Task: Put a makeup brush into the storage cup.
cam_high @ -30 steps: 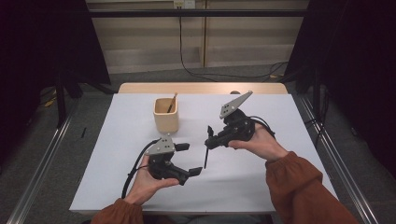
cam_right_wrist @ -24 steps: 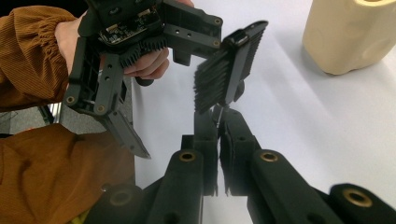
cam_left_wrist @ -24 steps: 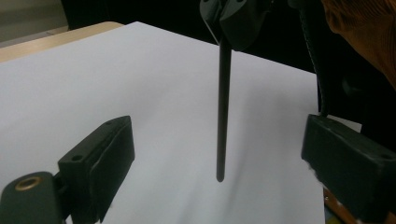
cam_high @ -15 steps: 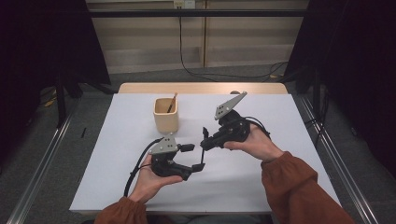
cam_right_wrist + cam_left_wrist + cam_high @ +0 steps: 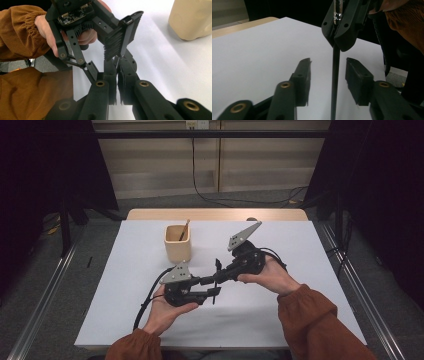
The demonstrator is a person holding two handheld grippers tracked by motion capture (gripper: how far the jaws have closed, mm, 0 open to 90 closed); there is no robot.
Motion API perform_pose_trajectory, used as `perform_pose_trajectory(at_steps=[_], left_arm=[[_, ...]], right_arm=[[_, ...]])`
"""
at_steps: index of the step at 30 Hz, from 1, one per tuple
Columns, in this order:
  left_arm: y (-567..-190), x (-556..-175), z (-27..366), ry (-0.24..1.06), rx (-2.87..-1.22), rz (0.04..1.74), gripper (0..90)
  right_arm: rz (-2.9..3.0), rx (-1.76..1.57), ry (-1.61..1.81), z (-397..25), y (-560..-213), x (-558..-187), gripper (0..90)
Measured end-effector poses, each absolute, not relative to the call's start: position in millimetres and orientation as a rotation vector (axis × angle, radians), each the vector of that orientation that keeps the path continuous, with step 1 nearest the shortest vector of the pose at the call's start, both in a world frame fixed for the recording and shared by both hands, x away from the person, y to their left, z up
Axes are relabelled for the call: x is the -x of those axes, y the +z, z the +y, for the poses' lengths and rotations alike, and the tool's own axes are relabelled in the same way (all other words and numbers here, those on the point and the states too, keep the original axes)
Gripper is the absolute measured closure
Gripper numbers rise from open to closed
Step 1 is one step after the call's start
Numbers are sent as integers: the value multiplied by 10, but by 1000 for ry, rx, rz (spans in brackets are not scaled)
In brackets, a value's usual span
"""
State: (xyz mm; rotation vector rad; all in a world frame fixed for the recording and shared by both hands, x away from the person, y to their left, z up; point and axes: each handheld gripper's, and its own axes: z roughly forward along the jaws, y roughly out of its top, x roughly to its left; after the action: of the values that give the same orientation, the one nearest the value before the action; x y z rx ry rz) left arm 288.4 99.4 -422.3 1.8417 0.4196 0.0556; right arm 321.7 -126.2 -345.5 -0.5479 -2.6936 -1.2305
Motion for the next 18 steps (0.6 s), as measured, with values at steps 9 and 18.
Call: perform_pose_trajectory(at_steps=[9,18], left_arm=[[-4224,-2874,987,49,-1814,427,735],[-4236,-2860,961,56,-1808,429,848]], right_arm=[[-2679,547,-1254,-1274,-3463,-3212,854],[-2681,559,-1261,-1284,-3474,-3211,854]])
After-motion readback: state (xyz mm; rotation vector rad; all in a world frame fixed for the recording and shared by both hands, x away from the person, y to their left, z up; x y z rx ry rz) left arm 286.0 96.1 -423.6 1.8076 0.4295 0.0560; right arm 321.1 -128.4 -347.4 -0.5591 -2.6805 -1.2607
